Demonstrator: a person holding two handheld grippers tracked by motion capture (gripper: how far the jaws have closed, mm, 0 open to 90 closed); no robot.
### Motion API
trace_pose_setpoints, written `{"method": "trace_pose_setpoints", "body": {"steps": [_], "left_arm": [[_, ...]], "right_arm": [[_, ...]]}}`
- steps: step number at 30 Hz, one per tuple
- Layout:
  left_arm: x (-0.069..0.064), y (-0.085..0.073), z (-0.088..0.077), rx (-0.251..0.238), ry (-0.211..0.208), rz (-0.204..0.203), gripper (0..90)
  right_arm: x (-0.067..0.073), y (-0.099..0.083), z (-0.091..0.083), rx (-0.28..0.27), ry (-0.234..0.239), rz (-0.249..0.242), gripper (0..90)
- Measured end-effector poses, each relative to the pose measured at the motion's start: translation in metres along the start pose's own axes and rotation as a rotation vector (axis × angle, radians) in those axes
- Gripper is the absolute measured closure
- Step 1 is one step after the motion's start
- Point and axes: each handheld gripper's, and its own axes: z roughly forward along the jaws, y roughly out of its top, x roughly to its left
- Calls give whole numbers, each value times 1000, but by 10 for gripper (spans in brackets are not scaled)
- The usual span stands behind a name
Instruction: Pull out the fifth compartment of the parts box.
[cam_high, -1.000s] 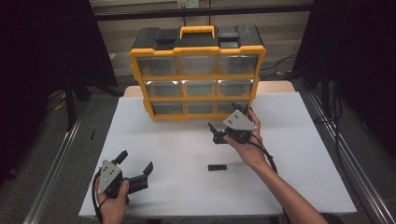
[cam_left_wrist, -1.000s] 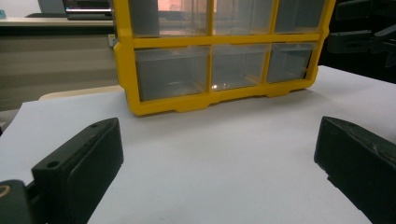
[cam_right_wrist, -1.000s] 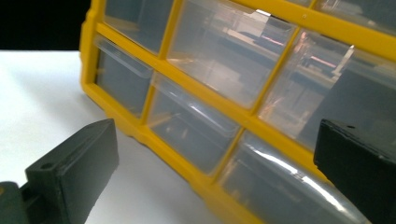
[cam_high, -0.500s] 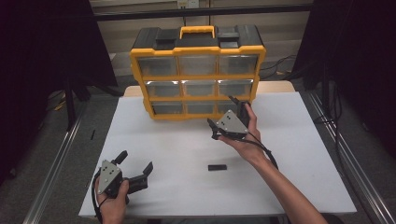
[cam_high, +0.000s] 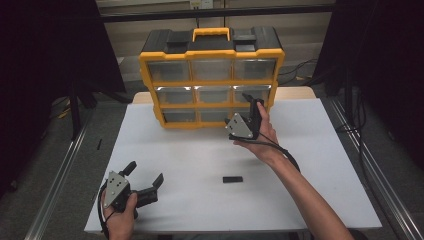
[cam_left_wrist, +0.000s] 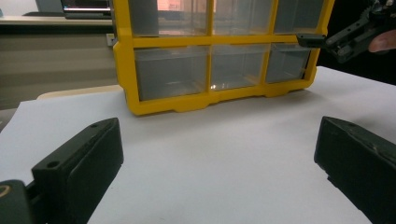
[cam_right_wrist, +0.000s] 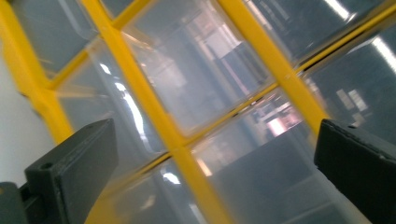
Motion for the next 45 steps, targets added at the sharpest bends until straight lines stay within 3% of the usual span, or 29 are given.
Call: {"method": "trace_pose_setpoints", "body": {"steps": [8, 16, 20, 26, 29, 36, 39, 45], "left_arm": [[-1, 0, 0, -3, -4, -4, 15], [0, 0, -1, -3, -12, -1, 15], [0, 1, -1, -4, -16, -1, 15], [0, 1, -2, -9, -17, -3, 15], [0, 1, -1, -8, -18, -3, 15], [0, 1, -1, -7, -21, -8, 15], [0, 0, -2, -3, -21, -4, 15], [0, 0, -2, 0, -27, 2, 15]], "right_arm": [[0, 9, 6, -6, -53, -161, 38], [-3, 18, 14, 6, -91, -258, 105], [-3, 21, 19, 13, -87, -314, 141], [-3, 26, 28, 33, -106, -368, 219], [-2, 28, 30, 36, -105, -402, 301], [2, 27, 36, 93, -99, -437, 408], [3, 29, 37, 88, -102, -454, 466], [4, 30, 41, 119, -121, -476, 505]]}}
